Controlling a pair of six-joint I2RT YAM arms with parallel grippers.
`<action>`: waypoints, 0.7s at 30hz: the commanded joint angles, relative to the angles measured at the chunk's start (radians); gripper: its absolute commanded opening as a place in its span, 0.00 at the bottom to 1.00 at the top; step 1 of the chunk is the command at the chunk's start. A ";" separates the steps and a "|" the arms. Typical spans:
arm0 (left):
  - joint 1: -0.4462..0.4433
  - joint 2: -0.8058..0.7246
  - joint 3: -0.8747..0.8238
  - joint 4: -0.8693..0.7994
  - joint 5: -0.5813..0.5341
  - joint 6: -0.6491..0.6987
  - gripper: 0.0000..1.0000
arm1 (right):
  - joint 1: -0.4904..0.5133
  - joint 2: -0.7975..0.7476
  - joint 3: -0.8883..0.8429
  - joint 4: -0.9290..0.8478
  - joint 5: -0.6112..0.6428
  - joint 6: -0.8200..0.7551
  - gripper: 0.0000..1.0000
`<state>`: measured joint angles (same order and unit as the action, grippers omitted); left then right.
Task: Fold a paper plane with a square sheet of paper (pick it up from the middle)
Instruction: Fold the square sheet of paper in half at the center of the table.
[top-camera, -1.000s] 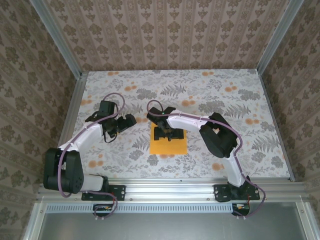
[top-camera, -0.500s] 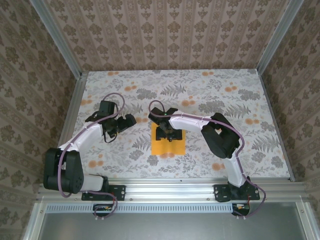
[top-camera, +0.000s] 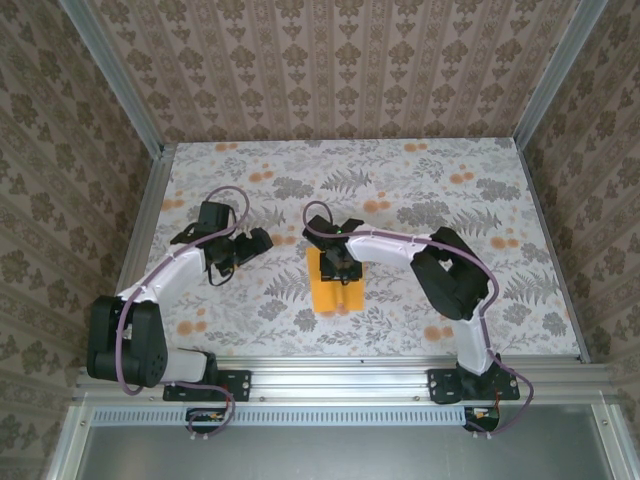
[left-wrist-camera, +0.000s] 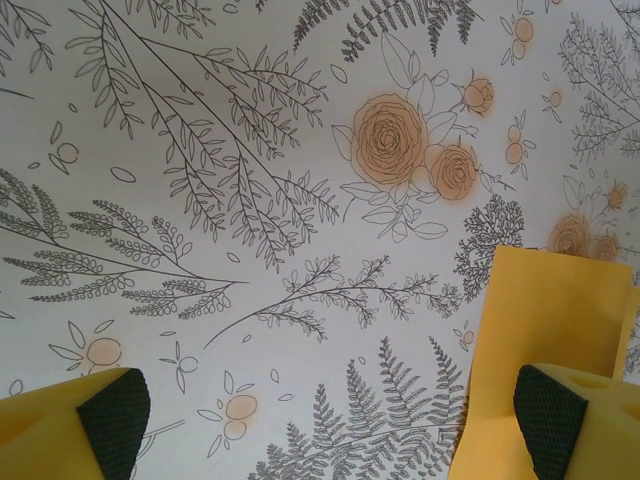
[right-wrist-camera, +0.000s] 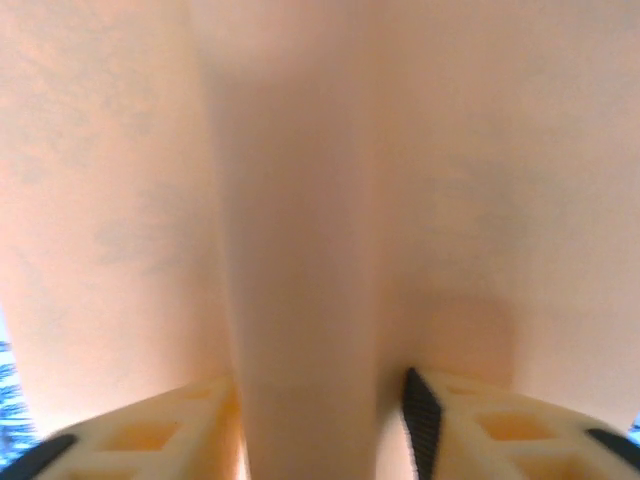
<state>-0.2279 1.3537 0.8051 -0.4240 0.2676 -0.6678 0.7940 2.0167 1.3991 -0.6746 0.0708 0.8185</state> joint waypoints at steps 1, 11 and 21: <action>-0.002 -0.011 -0.022 0.016 0.038 -0.029 0.97 | -0.010 -0.078 -0.072 0.177 -0.133 -0.023 0.36; -0.050 -0.005 -0.047 0.192 0.205 -0.052 0.97 | -0.124 -0.322 -0.331 0.641 -0.476 0.027 0.28; -0.169 0.067 -0.046 0.347 0.233 -0.129 0.91 | -0.224 -0.302 -0.502 0.816 -0.572 0.046 0.28</action>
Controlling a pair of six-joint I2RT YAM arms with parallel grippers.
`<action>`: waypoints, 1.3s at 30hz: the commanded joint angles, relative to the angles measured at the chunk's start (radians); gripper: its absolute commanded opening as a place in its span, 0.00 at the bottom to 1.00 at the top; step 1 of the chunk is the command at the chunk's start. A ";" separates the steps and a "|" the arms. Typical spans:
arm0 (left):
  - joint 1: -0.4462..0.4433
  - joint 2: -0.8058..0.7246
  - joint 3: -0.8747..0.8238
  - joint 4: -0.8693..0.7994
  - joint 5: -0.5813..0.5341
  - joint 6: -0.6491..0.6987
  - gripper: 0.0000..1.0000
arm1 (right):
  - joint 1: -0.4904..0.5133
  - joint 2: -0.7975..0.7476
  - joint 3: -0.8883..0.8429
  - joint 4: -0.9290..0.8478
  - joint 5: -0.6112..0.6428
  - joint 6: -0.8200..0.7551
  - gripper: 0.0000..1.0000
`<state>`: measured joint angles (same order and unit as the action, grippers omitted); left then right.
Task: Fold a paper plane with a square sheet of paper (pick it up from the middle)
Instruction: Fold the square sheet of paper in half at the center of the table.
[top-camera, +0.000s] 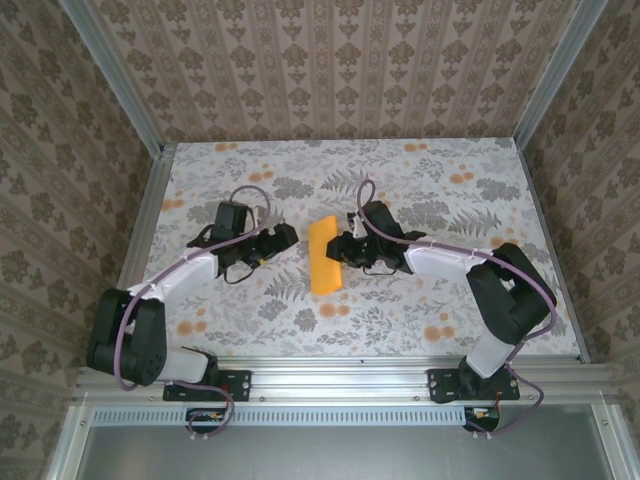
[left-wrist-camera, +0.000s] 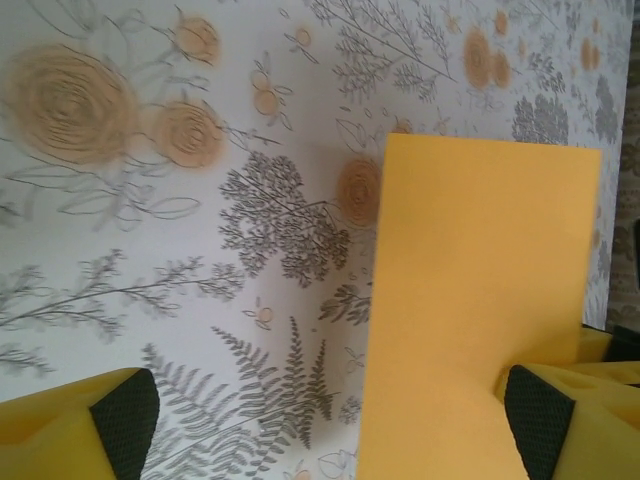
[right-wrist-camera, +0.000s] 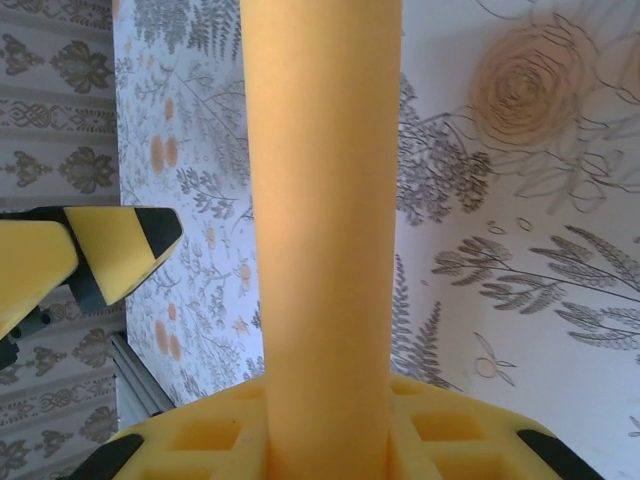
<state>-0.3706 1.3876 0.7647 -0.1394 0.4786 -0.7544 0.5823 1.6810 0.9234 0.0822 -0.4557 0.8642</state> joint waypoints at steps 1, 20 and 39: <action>-0.041 0.049 -0.005 0.076 0.019 -0.052 0.88 | -0.018 0.048 -0.034 0.065 -0.051 -0.004 0.28; -0.231 0.310 0.080 0.183 -0.006 -0.132 0.32 | -0.067 0.162 -0.080 0.075 -0.092 -0.052 0.35; -0.264 0.425 0.169 0.006 -0.045 -0.065 0.10 | -0.068 0.085 -0.040 -0.061 -0.049 -0.063 0.44</action>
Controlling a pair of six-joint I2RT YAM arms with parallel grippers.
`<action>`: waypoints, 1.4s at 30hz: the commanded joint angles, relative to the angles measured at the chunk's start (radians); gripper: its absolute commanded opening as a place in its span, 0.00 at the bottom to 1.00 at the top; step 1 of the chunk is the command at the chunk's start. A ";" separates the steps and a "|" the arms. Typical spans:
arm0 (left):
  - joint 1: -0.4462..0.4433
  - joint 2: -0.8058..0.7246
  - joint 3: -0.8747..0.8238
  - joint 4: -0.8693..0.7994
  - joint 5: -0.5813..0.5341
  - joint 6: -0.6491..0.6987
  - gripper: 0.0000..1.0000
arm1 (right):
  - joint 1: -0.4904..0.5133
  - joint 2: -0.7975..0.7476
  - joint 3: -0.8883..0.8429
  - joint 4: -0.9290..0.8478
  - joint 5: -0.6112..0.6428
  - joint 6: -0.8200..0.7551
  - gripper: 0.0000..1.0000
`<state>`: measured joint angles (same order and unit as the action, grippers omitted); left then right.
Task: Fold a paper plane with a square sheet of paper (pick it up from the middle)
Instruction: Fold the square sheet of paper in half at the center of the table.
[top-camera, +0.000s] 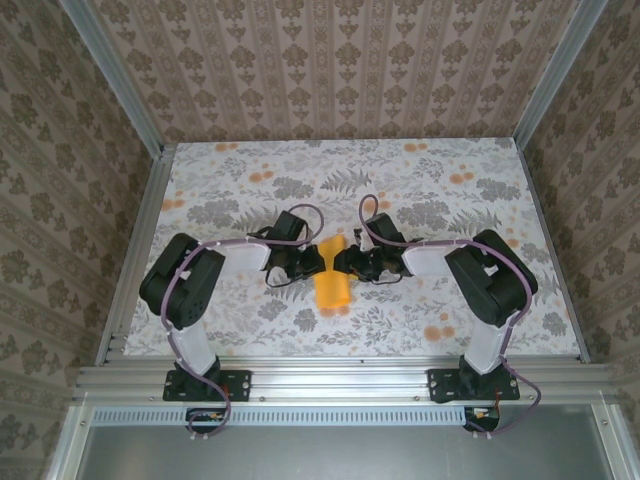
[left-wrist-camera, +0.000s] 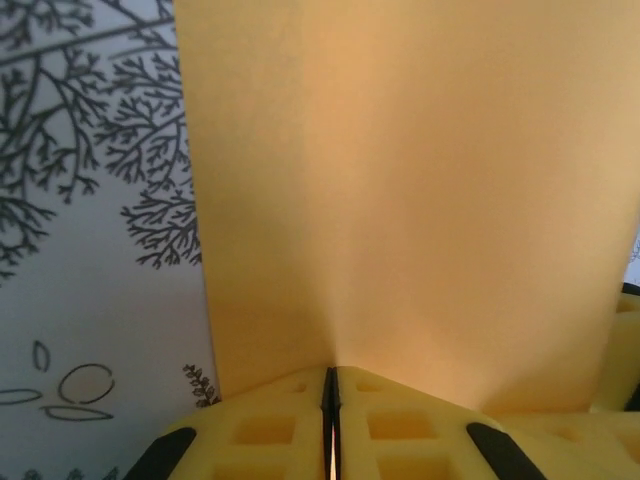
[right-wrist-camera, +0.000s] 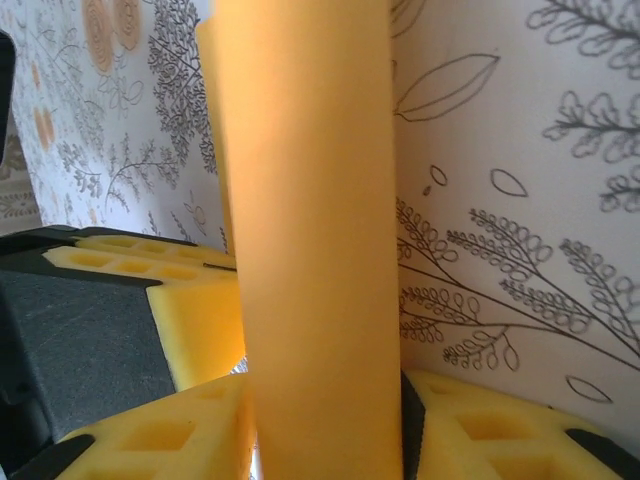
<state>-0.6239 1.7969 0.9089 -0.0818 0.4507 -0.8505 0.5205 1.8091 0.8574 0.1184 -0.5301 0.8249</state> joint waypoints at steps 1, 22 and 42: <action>-0.013 0.018 0.029 -0.053 -0.017 0.031 0.10 | -0.007 -0.049 0.029 -0.112 0.031 -0.028 0.45; -0.032 0.038 0.088 -0.053 0.020 0.041 0.08 | 0.050 -0.042 0.203 -0.515 0.241 -0.261 0.49; -0.048 0.052 0.116 -0.007 0.064 0.018 0.09 | 0.050 -0.003 0.197 -0.536 0.307 -0.270 0.40</action>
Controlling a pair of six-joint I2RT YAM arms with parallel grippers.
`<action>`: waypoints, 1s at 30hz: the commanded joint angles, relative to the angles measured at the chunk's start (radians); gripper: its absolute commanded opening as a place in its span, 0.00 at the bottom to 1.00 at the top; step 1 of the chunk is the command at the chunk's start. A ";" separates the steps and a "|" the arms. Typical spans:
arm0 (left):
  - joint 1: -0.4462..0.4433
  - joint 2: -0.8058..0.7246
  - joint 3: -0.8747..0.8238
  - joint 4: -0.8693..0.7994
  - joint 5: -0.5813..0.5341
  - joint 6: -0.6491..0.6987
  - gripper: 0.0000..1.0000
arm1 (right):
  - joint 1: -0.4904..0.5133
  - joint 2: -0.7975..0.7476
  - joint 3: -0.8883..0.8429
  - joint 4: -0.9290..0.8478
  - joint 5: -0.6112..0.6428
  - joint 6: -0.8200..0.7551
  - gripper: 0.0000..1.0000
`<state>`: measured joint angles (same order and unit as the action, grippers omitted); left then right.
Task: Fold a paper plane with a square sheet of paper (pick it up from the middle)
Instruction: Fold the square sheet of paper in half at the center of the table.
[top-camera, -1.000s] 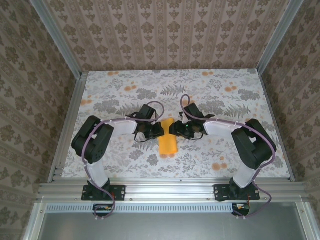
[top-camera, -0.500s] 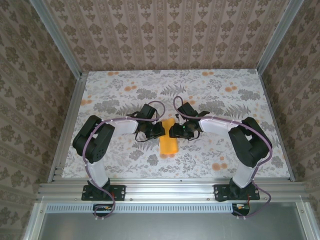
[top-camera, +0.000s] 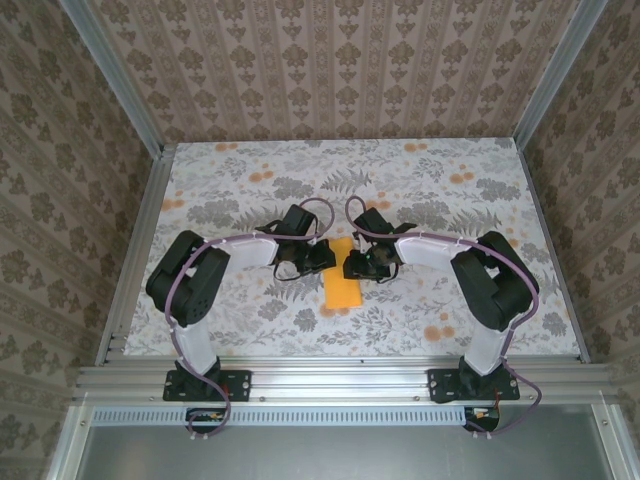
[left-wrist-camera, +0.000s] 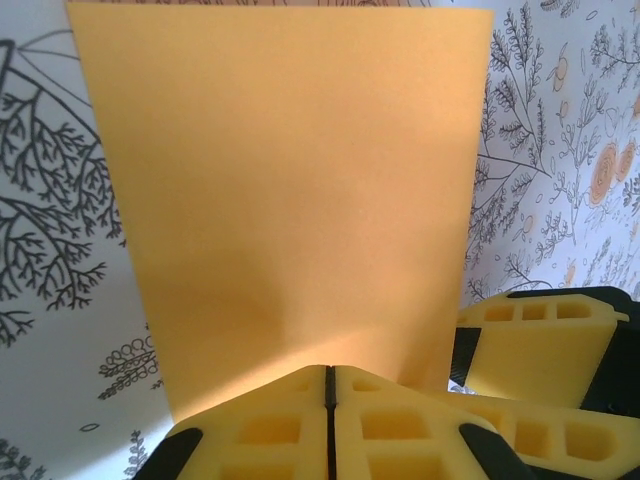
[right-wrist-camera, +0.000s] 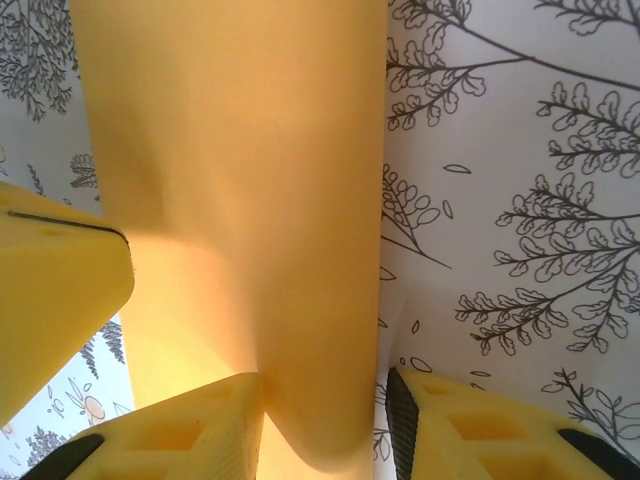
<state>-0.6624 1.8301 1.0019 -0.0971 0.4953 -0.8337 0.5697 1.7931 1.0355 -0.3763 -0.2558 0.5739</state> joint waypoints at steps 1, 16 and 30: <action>-0.009 0.016 0.023 0.008 0.019 0.001 0.09 | 0.001 0.012 0.018 -0.043 0.035 -0.021 0.40; 0.057 -0.157 -0.132 0.097 -0.096 -0.111 0.33 | 0.001 0.052 0.027 -0.081 0.051 -0.035 0.39; 0.153 -0.254 -0.200 0.018 -0.145 -0.076 0.45 | -0.002 0.104 0.057 -0.131 0.066 -0.048 0.39</action>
<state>-0.5144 1.6032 0.7959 -0.0269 0.3729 -0.9340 0.5697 1.8381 1.0966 -0.4557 -0.2405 0.5442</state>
